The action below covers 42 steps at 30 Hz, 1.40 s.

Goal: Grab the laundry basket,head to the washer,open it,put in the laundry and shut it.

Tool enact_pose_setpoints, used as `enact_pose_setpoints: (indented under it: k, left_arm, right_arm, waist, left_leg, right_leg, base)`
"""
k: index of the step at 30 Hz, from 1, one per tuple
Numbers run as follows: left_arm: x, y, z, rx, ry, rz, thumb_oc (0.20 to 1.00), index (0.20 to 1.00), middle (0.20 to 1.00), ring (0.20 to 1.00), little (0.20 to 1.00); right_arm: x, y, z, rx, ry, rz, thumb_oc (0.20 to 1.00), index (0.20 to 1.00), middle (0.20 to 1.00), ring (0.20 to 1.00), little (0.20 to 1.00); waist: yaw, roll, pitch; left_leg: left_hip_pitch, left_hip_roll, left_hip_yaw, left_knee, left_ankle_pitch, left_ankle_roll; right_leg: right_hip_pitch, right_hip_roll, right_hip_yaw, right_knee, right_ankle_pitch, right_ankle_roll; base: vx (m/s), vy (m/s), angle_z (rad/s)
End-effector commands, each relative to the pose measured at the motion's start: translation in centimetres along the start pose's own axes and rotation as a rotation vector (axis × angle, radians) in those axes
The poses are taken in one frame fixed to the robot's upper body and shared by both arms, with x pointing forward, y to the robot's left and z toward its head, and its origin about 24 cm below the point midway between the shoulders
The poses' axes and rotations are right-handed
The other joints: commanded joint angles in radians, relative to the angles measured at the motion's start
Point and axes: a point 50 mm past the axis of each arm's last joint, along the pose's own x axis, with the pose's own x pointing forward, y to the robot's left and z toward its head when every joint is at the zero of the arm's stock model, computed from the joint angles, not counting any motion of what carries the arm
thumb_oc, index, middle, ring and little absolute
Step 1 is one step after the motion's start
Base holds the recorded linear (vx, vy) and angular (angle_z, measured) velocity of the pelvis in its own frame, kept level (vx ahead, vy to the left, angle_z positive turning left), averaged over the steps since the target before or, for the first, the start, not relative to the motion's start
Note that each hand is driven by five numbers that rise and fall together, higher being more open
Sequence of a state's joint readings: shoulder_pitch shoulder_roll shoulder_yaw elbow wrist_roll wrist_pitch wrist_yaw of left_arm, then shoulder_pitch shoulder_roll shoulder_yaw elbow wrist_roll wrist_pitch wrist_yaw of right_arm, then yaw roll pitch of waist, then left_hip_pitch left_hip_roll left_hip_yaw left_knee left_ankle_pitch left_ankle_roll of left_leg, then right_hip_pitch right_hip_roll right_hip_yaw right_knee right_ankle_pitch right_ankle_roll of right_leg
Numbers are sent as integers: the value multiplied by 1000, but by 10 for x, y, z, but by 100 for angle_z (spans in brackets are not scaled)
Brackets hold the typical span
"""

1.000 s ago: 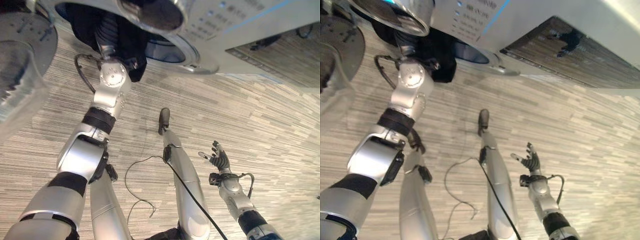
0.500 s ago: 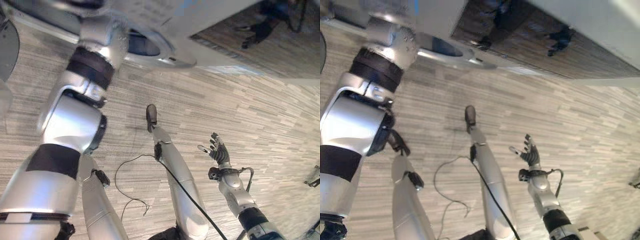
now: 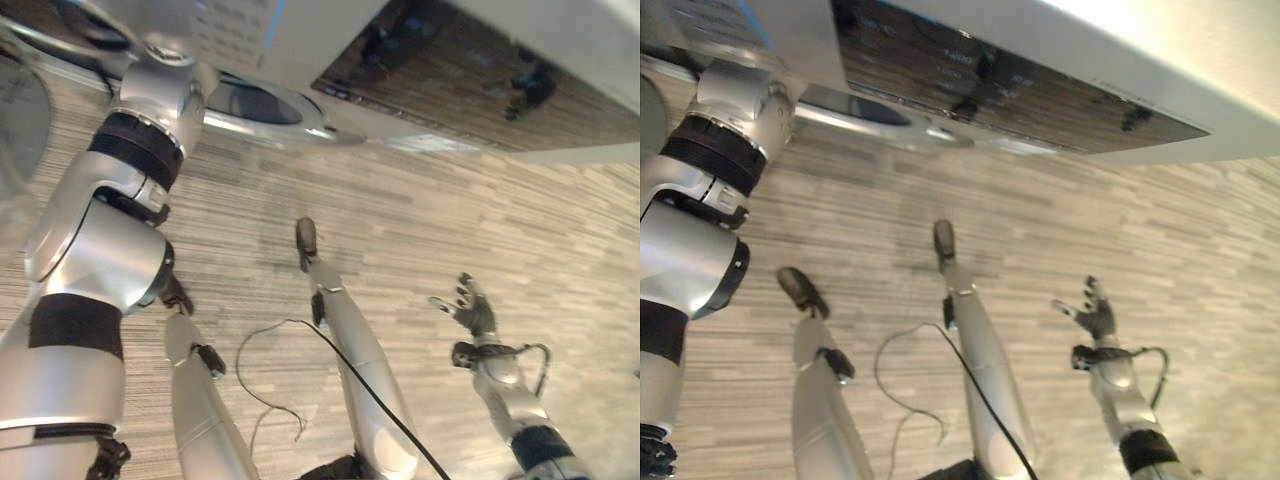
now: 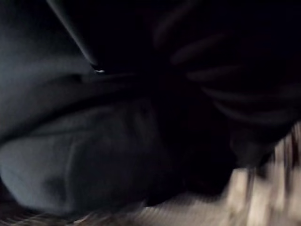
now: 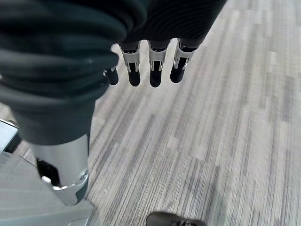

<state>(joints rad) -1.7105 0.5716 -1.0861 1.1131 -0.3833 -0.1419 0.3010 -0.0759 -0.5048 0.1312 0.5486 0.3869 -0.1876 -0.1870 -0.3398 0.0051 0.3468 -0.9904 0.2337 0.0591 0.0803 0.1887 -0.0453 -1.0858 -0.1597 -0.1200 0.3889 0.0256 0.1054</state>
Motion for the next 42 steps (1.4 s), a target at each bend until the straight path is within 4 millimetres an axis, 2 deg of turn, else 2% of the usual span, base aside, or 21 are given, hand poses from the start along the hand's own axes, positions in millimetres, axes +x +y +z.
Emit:
enact_pose_setpoints:
  k: [1, 2, 6, 10, 12, 14, 15, 16, 17, 18, 19, 20, 21, 26, 27, 28, 29, 30, 31, 36, 42]
  left_arm:
    - [16, 21, 54, 279, -155, 51, 1000, 1000, 1000, 1000, 1000]
    - [16, 14, 53, 448, -171, 50, 1000, 1000, 1000, 1000, 1000]
    - [10, -4, 40, 663, -190, -23, 1000, 1000, 1000, 1000, 1000]
    - [-19, -31, 6, 378, -160, -97, 1000, 1000, 1000, 1000, 1000]
    - [-64, -66, -27, 82, -108, -159, 1000, 1000, 1000, 1000, 1000]
    - [-83, -77, -40, 13, -75, -194, 1000, 1000, 1000, 1000, 1000]
    - [-123, -97, -66, -108, 12, -259, 1000, 1000, 1000, 1000, 1000]
    - [-124, -97, -67, -109, 15, -258, 1000, 1000, 1000, 1000, 1000]
    - [-144, -108, -75, -181, 53, -290, 1000, 1000, 1000, 1000, 1000]
    - [-182, -129, -87, -298, 129, -380, 1000, 1000, 1000, 1000, 1000]
    - [-183, -129, -87, -298, 131, -381, 1000, 1000, 1000, 1000, 1000]
    - [-216, -142, -98, -344, 204, -458, 1000, 1000, 1000, 1000, 1000]
    - [-217, -143, -98, -345, 206, -459, 1000, 1000, 1000, 1000, 1000]
    - [-292, -165, -125, -405, 414, -588, 1000, 1000, 1000, 1000, 1000]
    - [-293, -165, -125, -405, 414, -587, 1000, 1000, 1000, 1000, 1000]
    - [-319, -173, -134, -399, 491, -641, 1000, 1000, 1000, 1000, 1000]
    - [-319, -173, -134, -399, 491, -641, 1000, 1000, 1000, 1000, 1000]
    - [-351, -184, -147, -381, 609, -694, 1000, 1000, 1000, 1000, 1000]
    - [-351, -184, -147, -381, 609, -694, 1000, 1000, 1000, 1000, 1000]
    - [-435, -197, -174, -292, 958, -725, 1000, 1000, 1000, 1000, 1000]
    - [-521, -199, -180, -222, 1401, -698, 1000, 1000, 1000, 1000, 1000]
  right_arm:
    - [-9, -9, -15, -48, 63, 6, 1000, 1000, 1000, 1000, 1000]
    - [-9, -6, -22, -54, 97, 23, 1000, 1000, 1000, 1000, 1000]
    - [-6, -4, -26, -56, 118, 28, 1000, 1000, 1000, 1000, 1000]
    - [-9, -8, -34, -41, 159, -19, 1000, 1000, 1000, 1000, 1000]
    - [-16, 3, -52, -38, 242, -15, 1000, 1000, 1000, 1000, 1000]
    - [-17, 7, -54, -46, 255, -6, 1000, 1000, 1000, 1000, 1000]
    - [-18, 12, -59, -46, 279, -5, 1000, 1000, 1000, 1000, 1000]
    - [-18, 12, -59, -49, 279, -3, 1000, 1000, 1000, 1000, 1000]
    - [-19, 13, -62, -50, 296, -5, 1000, 1000, 1000, 1000, 1000]
    - [-22, 13, -70, -58, 337, -6, 1000, 1000, 1000, 1000, 1000]
    - [-23, 13, -71, -60, 338, -5, 1000, 1000, 1000, 1000, 1000]
    - [-25, 8, -76, -82, 367, -6, 1000, 1000, 1000, 1000, 1000]
    - [-26, 8, -77, -84, 369, -5, 1000, 1000, 1000, 1000, 1000]
    - [-35, -3, -98, -166, 494, 6, 1000, 1000, 1000, 1000, 1000]
    - [-35, -3, -98, -167, 494, 6, 1000, 1000, 1000, 1000, 1000]
    - [-42, -7, -108, -203, 544, 20, 1000, 1000, 1000, 1000, 1000]
    - [-42, -7, -108, -203, 544, 20, 1000, 1000, 1000, 1000, 1000]
    - [-46, -7, -114, -199, 572, 33, 1000, 1000, 1000, 1000, 1000]
    - [-46, -7, -114, -199, 572, 33, 1000, 1000, 1000, 1000, 1000]
    - [-78, -13, -146, -77, 737, -49, 1000, 1000, 1000, 1000, 1000]
    - [-119, -20, -176, 124, 915, -222, 1000, 1000, 1000, 1000, 1000]
  waist:
    - [-9, -10, 21]
    - [-1, -6, 27]
    - [10, -3, 39]
    - [50, 17, 55]
    - [83, 27, 63]
    - [86, 29, 62]
    - [103, 29, 64]
    - [96, 24, 67]
    - [107, 31, 63]
    - [122, 34, 58]
    - [120, 34, 57]
    - [127, 31, 50]
    - [130, 37, 47]
    - [154, 33, 19]
    - [154, 32, 21]
    - [160, 31, 3]
    - [160, 31, 6]
    - [164, 28, -22]
    - [165, 28, -19]
    - [178, 30, -103]
    - [184, 26, -224]
  left_leg:
    - [123, 44, -13, 252, -253, -117]
    - [139, 35, -14, 232, -246, -118]
    - [181, 19, -18, 193, -237, -116]
    - [250, -6, -17, 149, -225, -109]
    - [291, -23, -21, 129, -219, -102]
    - [302, -28, -22, 121, -216, -101]
    - [322, -34, -22, 114, -216, -100]
    - [311, -41, -17, 115, -192, -95]
    - [338, -36, -21, 111, -218, -100]
    - [369, -41, -21, 107, -221, -98]
    - [372, -41, -21, 106, -221, -98]
    - [398, -47, -16, 102, -202, -91]
    - [414, -41, -21, 98, -226, -96]
    - [559, -42, -24, 103, -240, -83]
    - [563, -42, -23, 101, -240, -83]
    - [625, -33, -22, 102, -253, -82]
    - [629, -33, -21, 100, -253, -82]
    - [694, -29, -14, 92, -262, -79]
    - [699, -29, -13, 90, -262, -79]
    - [851, -29, 3, 15, -252, -68]
    - [991, -49, 32, -114, -230, -69]
  right_leg:
    - [155, 57, 116, -198, -15, 18]
    - [170, 53, 117, -204, -11, 20]
    - [210, 45, 114, -224, -1, 23]
    - [284, 26, 107, -251, 4, 28]
    - [330, 12, 100, -267, 6, 27]
    - [344, 7, 100, -274, 9, 27]
    - [367, 2, 95, -278, 10, 25]
    - [358, -5, 92, -281, 32, 19]
    - [385, 0, 92, -280, 9, 24]
    - [419, -4, 88, -282, 8, 24]
    - [422, -4, 88, -283, 8, 24]
    - [449, -14, 76, -280, 26, 17]
    - [462, -8, 79, -279, 5, 24]
    - [606, -16, 56, -249, -12, 18]
    - [610, -16, 57, -250, -12, 18]
    - [669, -15, 53, -241, -28, 18]
    - [673, -15, 54, -242, -29, 18]
    - [730, -13, 53, -238, -41, 21]
    - [734, -13, 54, -239, -41, 21]
    - [863, -17, 55, -274, -45, 31]
    - [978, -40, 48, -377, -18, 54]
  base:
    - [-6, 35, 13]
    - [-10, 22, 9]
    - [-11, 37, 17]
    - [5, 41, -1]
    - [13, 64, 4]
    - [-9, 67, 18]
    - [-92, 60, 22]
    - [-8, 63, 25]
    - [1, 81, 16]
    - [75, 86, 14]
    - [-73, 124, 11]
    - [5, 71, 6]
    - [20, 84, 9]
    - [4, 91, 10]
    - [105, 139, 2]
    - [50, 83, -1]
    - [109, 159, -8]
    - [60, 75, -7]
    - [97, 108, -6]
    - [74, 99, -6]
    - [95, 87, 4]
